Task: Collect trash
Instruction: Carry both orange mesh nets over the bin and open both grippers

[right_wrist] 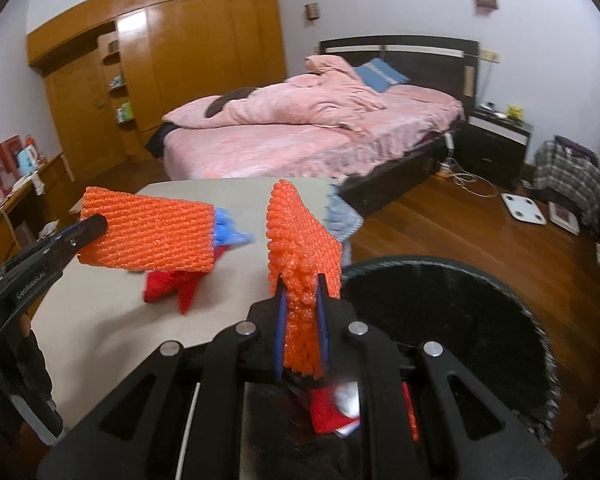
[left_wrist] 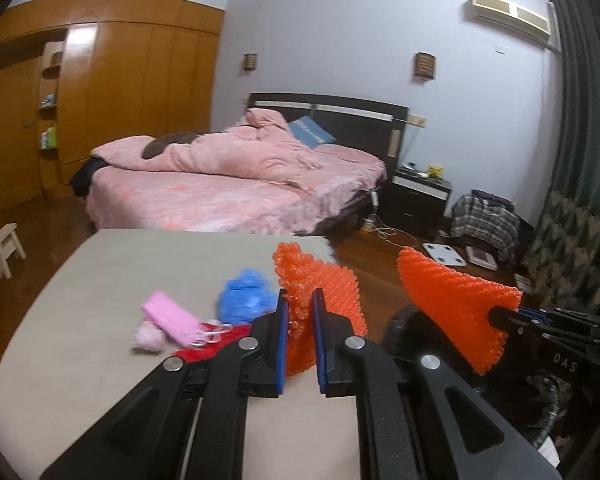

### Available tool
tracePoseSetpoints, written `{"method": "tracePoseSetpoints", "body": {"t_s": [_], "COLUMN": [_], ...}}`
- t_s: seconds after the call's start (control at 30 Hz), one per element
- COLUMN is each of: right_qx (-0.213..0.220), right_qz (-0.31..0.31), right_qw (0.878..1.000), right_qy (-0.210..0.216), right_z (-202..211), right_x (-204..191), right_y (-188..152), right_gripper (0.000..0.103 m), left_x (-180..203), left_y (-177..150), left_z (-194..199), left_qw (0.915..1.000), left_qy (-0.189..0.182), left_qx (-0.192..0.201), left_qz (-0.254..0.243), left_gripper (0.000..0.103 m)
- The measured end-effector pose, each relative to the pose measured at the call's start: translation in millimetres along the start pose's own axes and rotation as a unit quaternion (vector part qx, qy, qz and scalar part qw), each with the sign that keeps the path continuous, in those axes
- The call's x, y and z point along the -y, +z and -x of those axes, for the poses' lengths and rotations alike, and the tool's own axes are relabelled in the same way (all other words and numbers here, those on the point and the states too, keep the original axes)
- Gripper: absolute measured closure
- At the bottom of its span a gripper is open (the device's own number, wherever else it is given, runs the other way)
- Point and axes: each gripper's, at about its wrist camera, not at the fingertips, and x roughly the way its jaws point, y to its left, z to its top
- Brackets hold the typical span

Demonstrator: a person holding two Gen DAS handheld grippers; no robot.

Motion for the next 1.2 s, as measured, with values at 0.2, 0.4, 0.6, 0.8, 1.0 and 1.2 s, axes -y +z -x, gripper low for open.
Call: {"method": "tracePoseSetpoints", "body": {"t_s": [0.2,0.4,0.6,0.8,1.0,1.2], "right_qx": [-0.002,-0.007,-0.012,-0.017,-0.03,-0.042], "right_qz": [-0.024,-0.05,-0.065,-0.08,-0.09,-0.093], "right_qw": [0.999,0.996,0.993,0.99,0.988,0.987], "right_qy": [-0.041,-0.075,-0.1,-0.116,-0.121,-0.124], "right_z": [19.6,31.7,36.1,35.2,26.7,16.8], "right_x": [37.2,65.4,87.5,107.1,119.1,120.3], "right_y": [-18.9,-38.6,-55.7,-66.4,-73.0,-76.4], "right_gripper": [0.091,0.091,0.091,0.091,0.09,0.083], "left_x": [43.5,84.0,115.4,139.2,155.3,156.8], "left_y": [-6.5,-13.5,-22.6,-25.7,-27.1,-32.0], "left_z": [-6.2,-13.5,-24.8,-40.7,-57.7,-68.7], "left_qw": [0.999,0.9963,0.9924,0.9887,0.9862,0.9842], "left_qy": [-0.034,-0.062,-0.09,-0.111,-0.119,-0.122], "left_qx": [-0.008,-0.018,-0.035,-0.049,-0.065,-0.085], "left_qz": [-0.026,-0.056,-0.077,-0.088,-0.096,-0.096], "left_gripper": [0.092,0.092,0.092,0.092,0.092,0.076]}}
